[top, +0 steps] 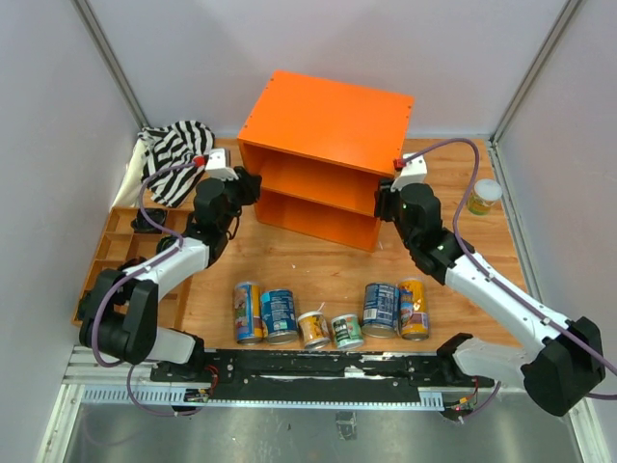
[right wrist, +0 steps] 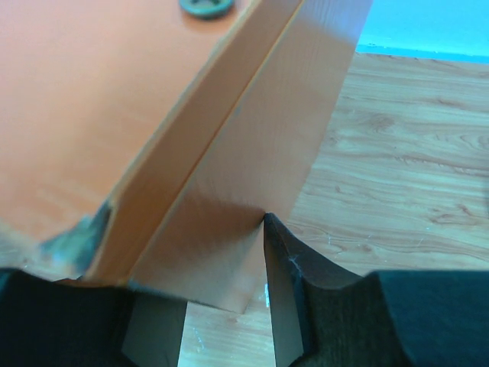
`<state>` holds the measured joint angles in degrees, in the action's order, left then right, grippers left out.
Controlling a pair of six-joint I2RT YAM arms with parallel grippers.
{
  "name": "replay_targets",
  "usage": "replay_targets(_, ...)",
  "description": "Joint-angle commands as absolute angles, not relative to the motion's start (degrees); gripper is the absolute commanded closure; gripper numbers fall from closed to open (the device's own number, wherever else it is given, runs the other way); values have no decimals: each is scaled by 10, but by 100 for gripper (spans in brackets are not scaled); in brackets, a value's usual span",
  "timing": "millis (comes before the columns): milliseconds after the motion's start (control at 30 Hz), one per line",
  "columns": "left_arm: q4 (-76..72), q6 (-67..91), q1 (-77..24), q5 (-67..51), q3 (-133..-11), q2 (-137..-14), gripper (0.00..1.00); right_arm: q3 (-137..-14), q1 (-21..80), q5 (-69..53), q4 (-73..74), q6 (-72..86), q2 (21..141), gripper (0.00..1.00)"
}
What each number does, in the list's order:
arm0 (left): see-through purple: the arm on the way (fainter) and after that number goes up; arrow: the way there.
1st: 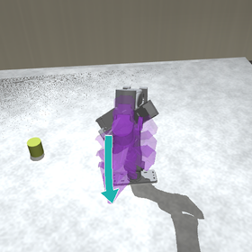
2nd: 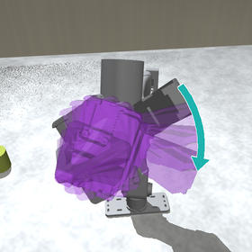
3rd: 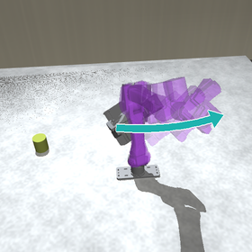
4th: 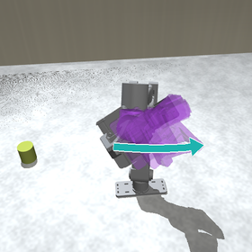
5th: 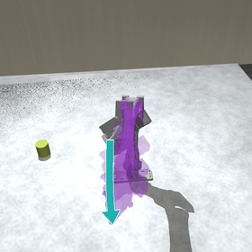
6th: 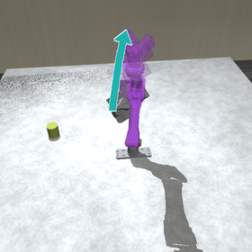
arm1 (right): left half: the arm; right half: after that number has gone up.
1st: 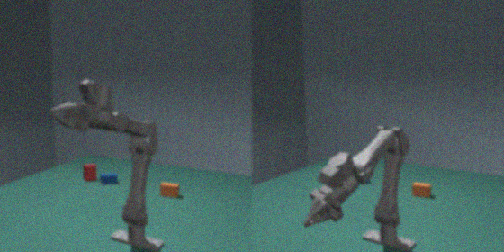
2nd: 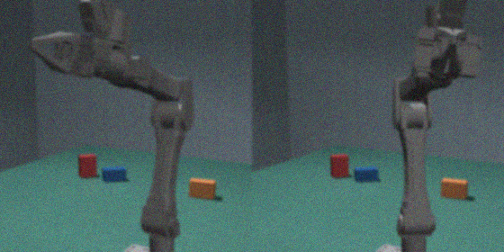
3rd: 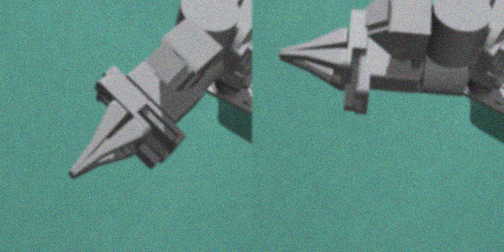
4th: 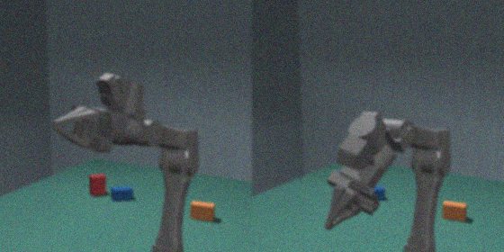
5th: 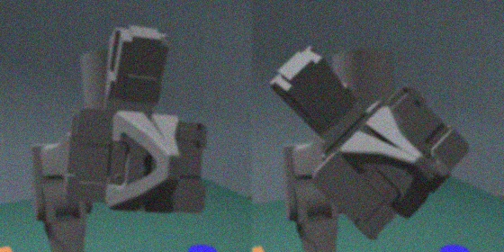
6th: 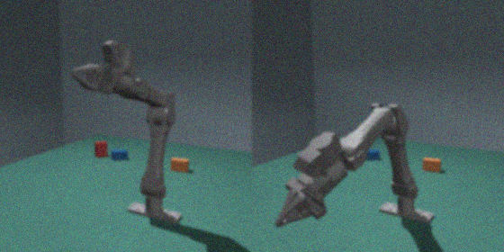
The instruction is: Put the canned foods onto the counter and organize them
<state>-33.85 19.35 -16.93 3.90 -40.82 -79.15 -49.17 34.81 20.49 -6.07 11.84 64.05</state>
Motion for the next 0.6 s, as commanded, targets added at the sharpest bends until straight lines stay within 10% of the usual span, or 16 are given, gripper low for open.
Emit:
replay_targets(0, -388, 194, -202, 0, -425, -797, 63, -530, 310, 153, -65, 137, 672, 58)
replay_targets(567, -386, 196, -220, 2, -437, -806, 63, -678, 239, 90, -38, 127, 818, 53)
